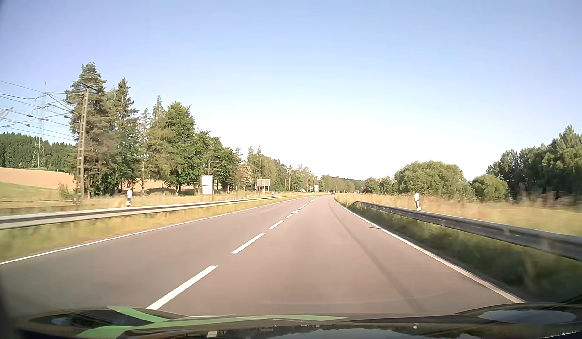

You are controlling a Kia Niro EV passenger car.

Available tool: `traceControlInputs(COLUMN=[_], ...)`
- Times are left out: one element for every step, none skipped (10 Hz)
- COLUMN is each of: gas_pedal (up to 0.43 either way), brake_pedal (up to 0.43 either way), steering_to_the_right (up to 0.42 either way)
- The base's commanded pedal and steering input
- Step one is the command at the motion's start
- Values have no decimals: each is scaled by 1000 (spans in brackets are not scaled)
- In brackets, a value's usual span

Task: Follow the waypoints while adhering to traffic rules and regulations

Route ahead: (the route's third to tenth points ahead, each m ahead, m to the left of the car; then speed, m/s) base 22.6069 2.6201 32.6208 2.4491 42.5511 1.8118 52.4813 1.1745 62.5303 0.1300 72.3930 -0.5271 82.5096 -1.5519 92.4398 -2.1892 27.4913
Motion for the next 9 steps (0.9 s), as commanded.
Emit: traceControlInputs(gas_pedal=[240,240,228,228,228,248,248,248,260], brake_pedal=[0,0,0,0,0,0,0,0,0], steering_to_the_right=[3,2,2,1,1,1,1,1,3])
